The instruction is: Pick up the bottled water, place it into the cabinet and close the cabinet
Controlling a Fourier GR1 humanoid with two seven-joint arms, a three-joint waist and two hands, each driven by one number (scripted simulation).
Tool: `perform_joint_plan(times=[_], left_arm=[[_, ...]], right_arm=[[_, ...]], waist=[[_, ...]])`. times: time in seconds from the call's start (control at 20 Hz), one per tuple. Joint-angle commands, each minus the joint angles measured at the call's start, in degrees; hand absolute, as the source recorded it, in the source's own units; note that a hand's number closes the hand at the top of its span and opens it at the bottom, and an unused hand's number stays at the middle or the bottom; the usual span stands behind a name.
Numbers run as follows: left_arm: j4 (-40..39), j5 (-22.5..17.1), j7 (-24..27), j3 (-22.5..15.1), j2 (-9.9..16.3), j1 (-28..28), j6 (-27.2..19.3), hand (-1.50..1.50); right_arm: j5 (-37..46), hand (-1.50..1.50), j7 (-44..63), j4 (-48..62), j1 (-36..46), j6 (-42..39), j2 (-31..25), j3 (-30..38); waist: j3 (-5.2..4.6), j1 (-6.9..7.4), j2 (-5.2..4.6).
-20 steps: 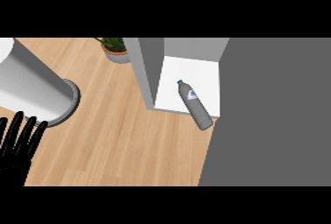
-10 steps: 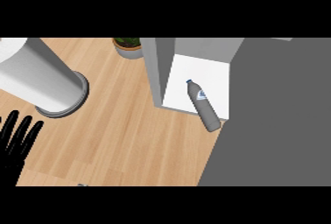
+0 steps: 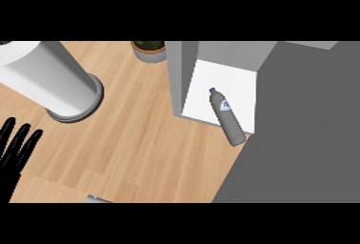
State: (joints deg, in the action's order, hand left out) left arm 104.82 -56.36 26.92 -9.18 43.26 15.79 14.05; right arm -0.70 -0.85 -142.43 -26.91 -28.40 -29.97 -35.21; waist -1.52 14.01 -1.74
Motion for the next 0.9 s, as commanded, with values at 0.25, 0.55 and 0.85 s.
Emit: perform_joint_plan(times=[0.25, 0.55, 0.85], left_arm=[[-1.1, -0.8, -0.7, 1.1, 1.0, -0.9, 0.9, -1.5], [-1.0, -1.2, -0.6, 1.6, 1.1, -1.3, 1.2, -1.5], [-1.5, -1.9, -0.6, 2.2, 1.5, -1.7, 2.3, -1.5]], right_arm=[[1.4, 1.5, 6.9, -0.5, 8.1, -1.6, 0.9, -4.8], [-0.8, 1.5, 7.3, 0.2, 8.8, -0.3, 2.9, -4.5], [-5.0, 1.5, 7.2, 1.9, 7.4, -1.4, 3.7, -6.4]], waist=[[-0.26, -0.16, -0.6], [-0.19, -0.55, -0.79], [-0.11, 0.8, -2.29]])
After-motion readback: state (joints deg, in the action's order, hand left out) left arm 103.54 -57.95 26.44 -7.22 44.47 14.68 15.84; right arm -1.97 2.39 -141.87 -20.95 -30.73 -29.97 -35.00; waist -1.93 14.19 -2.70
